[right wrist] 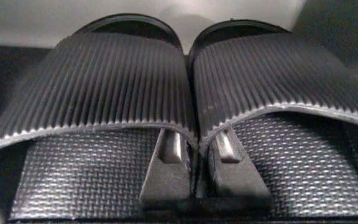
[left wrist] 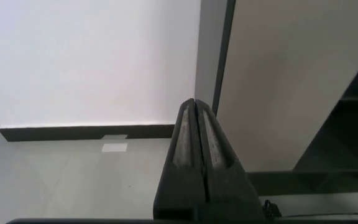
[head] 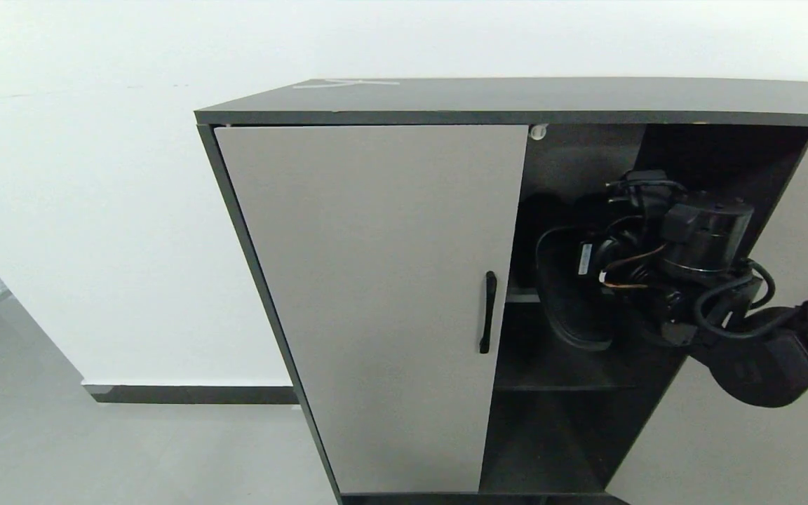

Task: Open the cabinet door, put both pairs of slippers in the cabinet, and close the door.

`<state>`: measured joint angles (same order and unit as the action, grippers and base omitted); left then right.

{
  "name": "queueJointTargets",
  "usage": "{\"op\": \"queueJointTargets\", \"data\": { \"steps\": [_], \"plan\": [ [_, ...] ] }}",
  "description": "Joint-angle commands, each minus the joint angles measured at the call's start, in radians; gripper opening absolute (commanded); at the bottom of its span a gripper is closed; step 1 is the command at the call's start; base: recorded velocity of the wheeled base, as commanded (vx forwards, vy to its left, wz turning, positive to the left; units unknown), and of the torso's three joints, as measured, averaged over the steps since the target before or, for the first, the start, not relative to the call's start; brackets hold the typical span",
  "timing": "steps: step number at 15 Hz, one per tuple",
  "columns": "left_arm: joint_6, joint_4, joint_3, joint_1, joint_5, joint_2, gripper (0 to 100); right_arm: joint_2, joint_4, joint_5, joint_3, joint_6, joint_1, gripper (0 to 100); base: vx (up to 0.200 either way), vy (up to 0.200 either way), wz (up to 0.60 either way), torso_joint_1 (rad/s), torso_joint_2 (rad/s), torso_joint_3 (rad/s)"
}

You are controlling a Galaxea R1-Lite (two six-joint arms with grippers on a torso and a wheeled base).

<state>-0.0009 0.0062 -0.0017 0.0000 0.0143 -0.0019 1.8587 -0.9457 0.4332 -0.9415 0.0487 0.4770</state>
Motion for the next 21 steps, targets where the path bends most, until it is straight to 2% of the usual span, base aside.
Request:
{"op": "queueJointTargets", "data": {
  "steps": [1,6,9,13,18,19,21],
  "plan": [
    [-0.001,0.000,0.000,0.000,0.001,0.002,0,0.042,0.053,-0.008,-0.088,0.000,-0.014,0,0.000,0.000,0.00,0.000,0.00,0.000],
    [-0.004,0.000,0.000,0.000,0.000,0.002,0,0.100,0.237,-0.044,-0.323,-0.006,-0.060,0,0.000,0.000,0.00,0.000,0.00,0.000],
    [-0.005,0.000,0.000,0.000,0.000,0.002,0,0.155,0.283,-0.051,-0.405,-0.007,-0.069,0,0.000,0.000,0.00,0.000,0.00,0.000],
    [-0.005,0.000,0.000,0.000,0.000,0.002,0,0.235,0.291,-0.051,-0.479,-0.007,-0.075,0,0.000,0.000,0.00,0.000,0.00,0.000],
    [-0.005,0.000,0.000,0.000,0.000,0.002,0,0.243,0.347,-0.073,-0.491,-0.024,-0.074,0,0.000,0.000,0.00,0.000,0.00,0.000],
    [-0.005,0.000,0.000,0.000,0.000,0.002,0,0.241,0.349,-0.073,-0.490,-0.026,-0.074,100,0.000,0.000,0.00,0.000,0.00,0.000],
    [-0.005,0.000,0.000,0.000,0.000,0.002,0,0.212,0.351,-0.076,-0.473,-0.050,-0.069,100,0.000,0.000,0.00,0.000,0.00,0.000]
  ]
}}
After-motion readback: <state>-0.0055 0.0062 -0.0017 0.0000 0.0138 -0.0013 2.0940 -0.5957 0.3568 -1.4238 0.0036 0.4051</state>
